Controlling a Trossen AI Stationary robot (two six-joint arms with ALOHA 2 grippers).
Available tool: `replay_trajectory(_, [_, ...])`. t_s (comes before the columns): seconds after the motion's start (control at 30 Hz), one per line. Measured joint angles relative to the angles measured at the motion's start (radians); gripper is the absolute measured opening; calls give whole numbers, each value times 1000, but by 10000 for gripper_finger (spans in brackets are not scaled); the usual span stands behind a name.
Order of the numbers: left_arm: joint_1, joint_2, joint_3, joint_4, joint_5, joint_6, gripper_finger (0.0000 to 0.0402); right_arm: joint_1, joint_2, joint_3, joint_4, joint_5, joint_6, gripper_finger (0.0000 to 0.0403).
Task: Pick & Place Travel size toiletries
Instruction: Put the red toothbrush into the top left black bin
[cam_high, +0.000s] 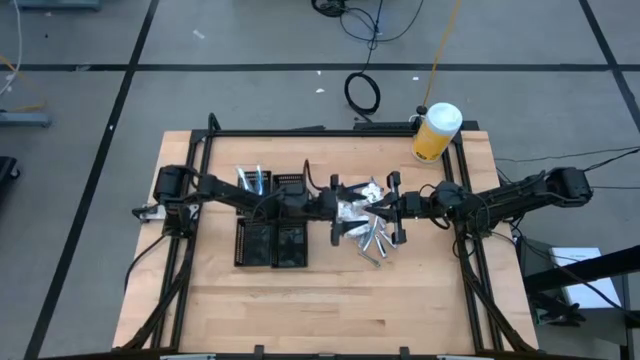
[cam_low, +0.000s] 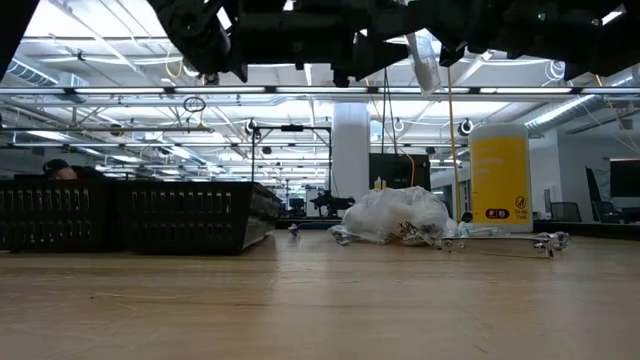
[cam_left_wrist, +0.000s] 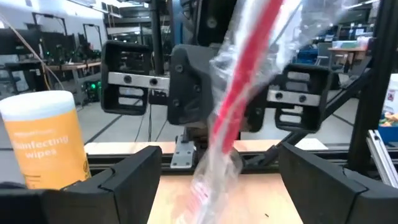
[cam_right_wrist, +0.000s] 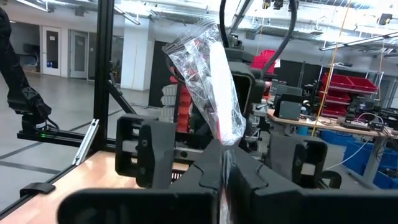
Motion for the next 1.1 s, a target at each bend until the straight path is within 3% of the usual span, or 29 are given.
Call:
replay_trajectory(0.43, [13,22,29,-36,0,14,294,0,0,0,-11,0,-3,0])
replay_trajectory(0.57, [13,23,29,-46,0,19,232,0,0,0,-12,0,-3,0])
replay_trajectory(0.87, [12,19,29,-35,1,34,23,0,0,0,-29,5,-1,0])
replay_trajectory(0.97, [13,18,29,-36,0,37,15,0,-1,0,-41,3,0,12])
replay_trajectory(1.1, [13,16,29,-66,-2,33,18,0,-1,0,-71,2,0,63])
